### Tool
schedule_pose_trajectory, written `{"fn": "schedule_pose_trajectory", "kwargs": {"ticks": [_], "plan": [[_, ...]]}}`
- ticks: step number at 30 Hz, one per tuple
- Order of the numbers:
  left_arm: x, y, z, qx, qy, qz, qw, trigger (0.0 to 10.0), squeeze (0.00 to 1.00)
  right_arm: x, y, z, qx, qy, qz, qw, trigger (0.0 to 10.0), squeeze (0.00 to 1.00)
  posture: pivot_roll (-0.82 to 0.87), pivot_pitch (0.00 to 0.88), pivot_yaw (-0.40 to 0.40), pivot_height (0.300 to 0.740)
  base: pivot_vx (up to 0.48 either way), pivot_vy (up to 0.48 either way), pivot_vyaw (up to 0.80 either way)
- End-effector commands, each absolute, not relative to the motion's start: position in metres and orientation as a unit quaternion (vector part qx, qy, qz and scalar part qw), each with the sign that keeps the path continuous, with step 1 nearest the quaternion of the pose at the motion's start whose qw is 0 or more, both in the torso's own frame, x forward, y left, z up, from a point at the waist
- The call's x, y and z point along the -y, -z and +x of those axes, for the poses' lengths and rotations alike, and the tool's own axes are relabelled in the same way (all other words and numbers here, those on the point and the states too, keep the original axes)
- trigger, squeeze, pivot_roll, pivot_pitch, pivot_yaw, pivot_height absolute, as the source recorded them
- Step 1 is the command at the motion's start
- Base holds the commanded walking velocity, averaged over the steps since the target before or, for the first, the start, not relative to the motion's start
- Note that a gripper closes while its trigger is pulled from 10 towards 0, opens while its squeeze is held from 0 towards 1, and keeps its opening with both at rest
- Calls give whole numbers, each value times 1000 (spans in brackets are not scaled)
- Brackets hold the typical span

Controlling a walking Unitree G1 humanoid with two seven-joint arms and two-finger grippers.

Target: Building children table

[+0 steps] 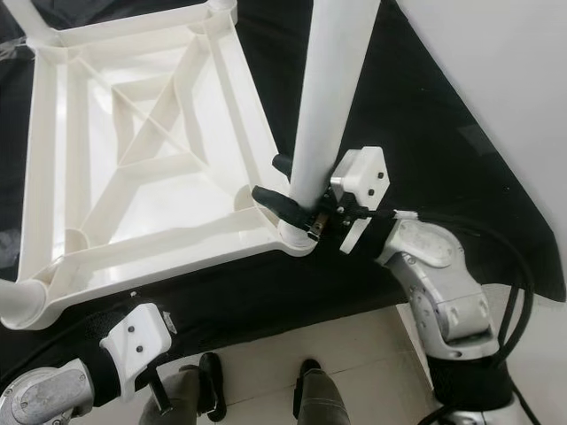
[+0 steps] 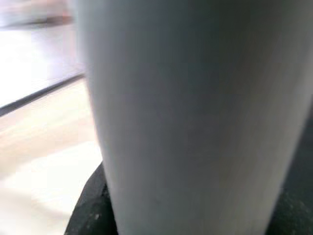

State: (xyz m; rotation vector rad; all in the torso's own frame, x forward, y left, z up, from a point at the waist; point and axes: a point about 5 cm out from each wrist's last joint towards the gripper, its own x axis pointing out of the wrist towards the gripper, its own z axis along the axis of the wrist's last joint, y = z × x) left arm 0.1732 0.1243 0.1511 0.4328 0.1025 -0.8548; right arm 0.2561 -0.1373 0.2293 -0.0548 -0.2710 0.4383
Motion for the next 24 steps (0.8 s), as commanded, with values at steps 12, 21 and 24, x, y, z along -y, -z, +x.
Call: {"fn": "schedule_pose_trajectory", "kwargs": {"ticks": [12,21,24], "plan": [[-139,-155,189,-50,378,210,900,10000,0,121,-158,243,-63,-48,-13,997,10000,0,59,342,32,740,0,0,0],[-143,-206,232,40,338,168,925,10000,0,104,-160,248,-66,-53,9,996,10000,0,57,304,11,740,0,0,0],[-138,-222,241,64,353,141,923,10000,0,101,-161,249,-64,-51,11,997,10000,0,54,297,9,740,0,0,0]]}}
